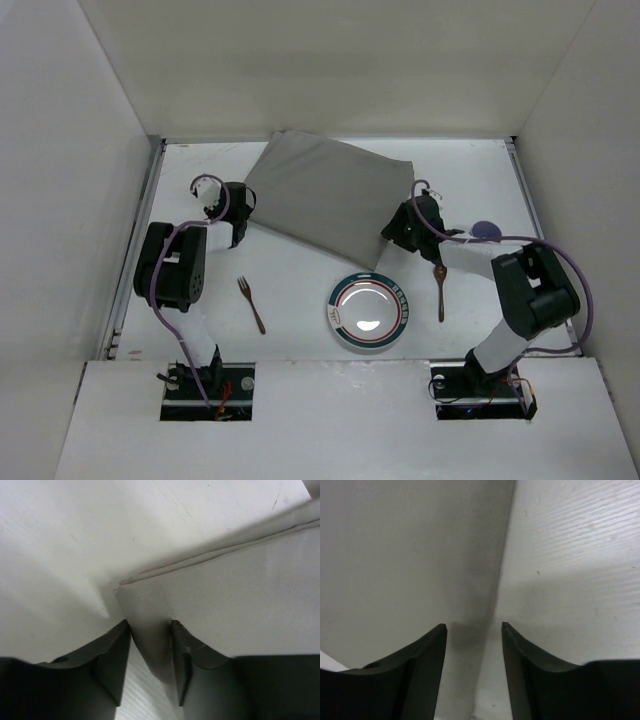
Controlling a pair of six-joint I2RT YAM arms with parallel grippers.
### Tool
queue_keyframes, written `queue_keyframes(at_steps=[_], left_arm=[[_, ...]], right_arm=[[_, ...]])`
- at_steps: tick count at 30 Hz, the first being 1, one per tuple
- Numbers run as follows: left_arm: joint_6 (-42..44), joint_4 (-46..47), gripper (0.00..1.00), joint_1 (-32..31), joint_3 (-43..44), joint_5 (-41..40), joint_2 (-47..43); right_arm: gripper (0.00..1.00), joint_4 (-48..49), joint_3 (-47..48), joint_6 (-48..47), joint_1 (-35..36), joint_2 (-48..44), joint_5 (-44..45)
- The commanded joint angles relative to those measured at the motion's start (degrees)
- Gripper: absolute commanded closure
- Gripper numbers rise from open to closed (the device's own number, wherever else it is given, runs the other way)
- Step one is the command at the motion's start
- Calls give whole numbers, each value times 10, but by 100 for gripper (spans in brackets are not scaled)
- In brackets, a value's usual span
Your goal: Set the dinner table for one person
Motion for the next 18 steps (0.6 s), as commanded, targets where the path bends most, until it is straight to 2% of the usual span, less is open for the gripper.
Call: queue_keyframes(at_steps=[1, 6, 8, 13, 18], left_arm=[[-8, 7, 72, 4, 17, 3, 10], [-30, 12, 88, 6, -21, 0, 4], [-43, 13, 92, 3, -46, 5, -11], [-45, 14, 94, -46, -94, 9, -59], [-42, 8, 94, -101, -150, 1, -126]], right_arm=[[52, 54, 7, 23, 3, 15, -45], [81, 61, 31, 47, -17, 35, -81], [88, 55, 46, 49, -27, 38, -68], [92, 28, 96, 36, -63, 53, -22], [92, 4, 117, 16, -107, 59, -14]])
